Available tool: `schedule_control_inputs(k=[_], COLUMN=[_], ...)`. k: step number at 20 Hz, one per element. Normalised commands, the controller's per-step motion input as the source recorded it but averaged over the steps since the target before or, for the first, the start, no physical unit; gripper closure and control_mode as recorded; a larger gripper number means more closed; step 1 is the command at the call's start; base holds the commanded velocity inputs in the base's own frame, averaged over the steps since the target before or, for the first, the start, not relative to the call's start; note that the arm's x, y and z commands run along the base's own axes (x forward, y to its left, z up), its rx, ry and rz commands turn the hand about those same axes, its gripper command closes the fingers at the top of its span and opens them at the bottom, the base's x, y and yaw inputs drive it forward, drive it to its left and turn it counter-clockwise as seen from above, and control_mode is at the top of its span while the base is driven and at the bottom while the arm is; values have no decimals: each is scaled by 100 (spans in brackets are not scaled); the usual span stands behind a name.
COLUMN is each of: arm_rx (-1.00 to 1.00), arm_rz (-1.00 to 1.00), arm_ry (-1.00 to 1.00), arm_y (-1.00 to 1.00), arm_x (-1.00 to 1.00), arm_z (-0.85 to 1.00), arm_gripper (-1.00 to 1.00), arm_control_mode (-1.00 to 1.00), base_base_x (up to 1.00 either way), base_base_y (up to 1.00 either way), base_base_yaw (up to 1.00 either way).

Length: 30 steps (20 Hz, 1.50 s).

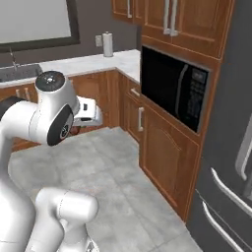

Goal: Retrieve the sausage and cheese from the fridge and place them on the cutting board on the counter.

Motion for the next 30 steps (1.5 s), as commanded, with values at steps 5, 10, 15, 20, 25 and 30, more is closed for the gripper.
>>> schedule_control_inputs(k=[5, 10, 15, 20, 25, 30], arm_rx=[0, 0, 0, 0, 0, 0], arm_rz=[0, 0, 0, 0, 0, 0], arm_ry=[0, 0, 0, 0, 0, 0], arm_y=[0, 0, 0, 0, 0, 0], arm_x=[0, 0, 0, 0, 0, 0], arm_z=[0, 0, 0, 0, 0, 0], arm_gripper=[100, 100, 100, 100, 100, 100], arm_control_mode=[100, 100, 100, 100, 100, 100], base_base_x=[-38, -28, -1, 64, 100, 100], base_base_y=[41, 26, 25, 21, 4, 0], base_base_yaw=[99, 97, 85, 60, 30, 25])
